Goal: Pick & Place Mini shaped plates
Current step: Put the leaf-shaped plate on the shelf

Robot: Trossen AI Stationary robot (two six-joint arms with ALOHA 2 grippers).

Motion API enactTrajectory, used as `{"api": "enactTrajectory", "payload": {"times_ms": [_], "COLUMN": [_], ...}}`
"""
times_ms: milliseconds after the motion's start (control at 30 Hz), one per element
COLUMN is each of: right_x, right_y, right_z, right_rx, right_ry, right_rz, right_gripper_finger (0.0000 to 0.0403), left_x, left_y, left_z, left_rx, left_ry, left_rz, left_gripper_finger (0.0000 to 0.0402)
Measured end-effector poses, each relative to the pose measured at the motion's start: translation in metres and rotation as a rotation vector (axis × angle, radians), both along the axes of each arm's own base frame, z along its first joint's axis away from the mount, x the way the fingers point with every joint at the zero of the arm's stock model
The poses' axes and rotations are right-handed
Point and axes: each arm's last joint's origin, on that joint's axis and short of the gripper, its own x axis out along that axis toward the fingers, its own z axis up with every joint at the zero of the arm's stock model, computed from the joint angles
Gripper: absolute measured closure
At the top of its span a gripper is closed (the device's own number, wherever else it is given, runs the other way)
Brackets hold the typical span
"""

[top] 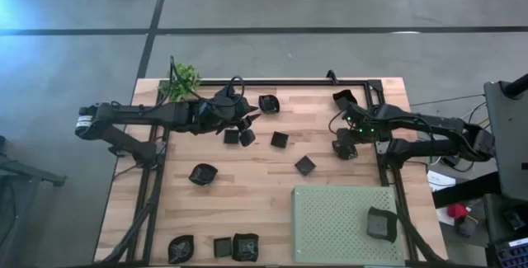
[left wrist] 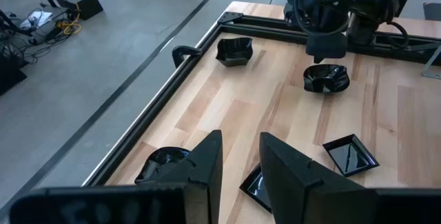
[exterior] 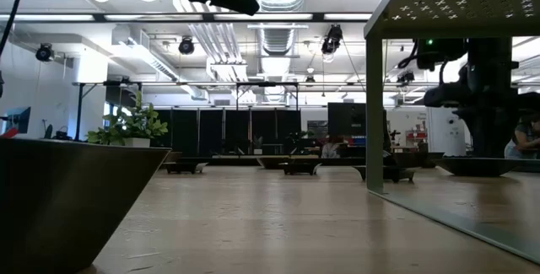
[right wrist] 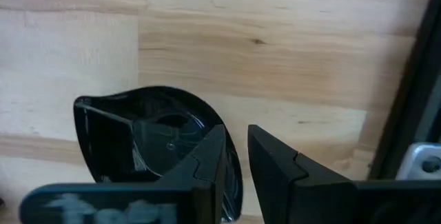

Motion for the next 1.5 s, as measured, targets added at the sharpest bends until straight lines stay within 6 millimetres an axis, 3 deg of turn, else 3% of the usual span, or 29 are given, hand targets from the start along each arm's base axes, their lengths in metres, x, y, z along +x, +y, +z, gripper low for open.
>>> {"api": "enactTrajectory", "payload": {"times_ms": [300, 1000, 1333, 1500], "right_x": [0.002, 0.003, 0.003, 0.003], "right_y": [0.001, 0.001, 0.001, 0.001], "right_z": [-0.012, -0.014, -0.018, -0.018], "right_rx": [0.033, 0.048, 0.032, 0.028], "right_ry": [-0.032, -0.068, -0.081, -0.081], "right_rz": [0.026, 0.055, 0.067, 0.067], "right_gripper_finger": [0.0342, 0.0343, 0.0389, 0.0394], "left_x": [0.0, 0.0, 0.001, 0.001], "left_y": [0.0, 0.0, 0.0, 0.0], "left_z": [0.0, 0.0, 0.0, 0.0], "left_rx": [0.006, 0.029, 0.029, 0.029], "left_ry": [0.004, 0.017, 0.017, 0.017], "left_rz": [-0.002, -0.015, -0.015, -0.016], "left_gripper_finger": [0.0309, 0.0309, 0.0309, 0.0309]}}
